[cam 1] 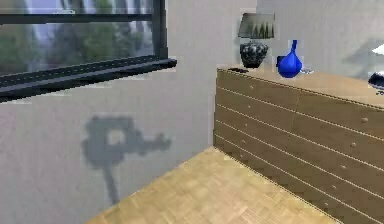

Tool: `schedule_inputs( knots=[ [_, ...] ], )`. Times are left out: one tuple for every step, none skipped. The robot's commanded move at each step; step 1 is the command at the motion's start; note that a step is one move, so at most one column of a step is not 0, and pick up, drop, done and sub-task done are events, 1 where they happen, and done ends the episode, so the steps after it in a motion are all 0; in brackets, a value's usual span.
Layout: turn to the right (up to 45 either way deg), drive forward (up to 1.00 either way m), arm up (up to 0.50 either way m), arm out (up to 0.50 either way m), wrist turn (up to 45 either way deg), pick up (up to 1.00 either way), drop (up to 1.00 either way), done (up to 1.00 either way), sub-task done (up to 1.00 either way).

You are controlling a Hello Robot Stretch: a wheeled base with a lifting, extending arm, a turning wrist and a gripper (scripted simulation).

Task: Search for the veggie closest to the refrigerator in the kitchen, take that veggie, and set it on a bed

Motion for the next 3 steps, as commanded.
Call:
schedule_inputs(
  knots=[
    [-42.0,0.00,0.00,0.00,0.0,0.00,0.00,0.00,0.00],
    [-45.0,0.00,0.00,0.00,0.0,0.00,0.00,0.00,0.00],
    [-45.0,0.00,0.00,0.00,0.0,0.00,0.00,0.00,0.00]
  ],
)
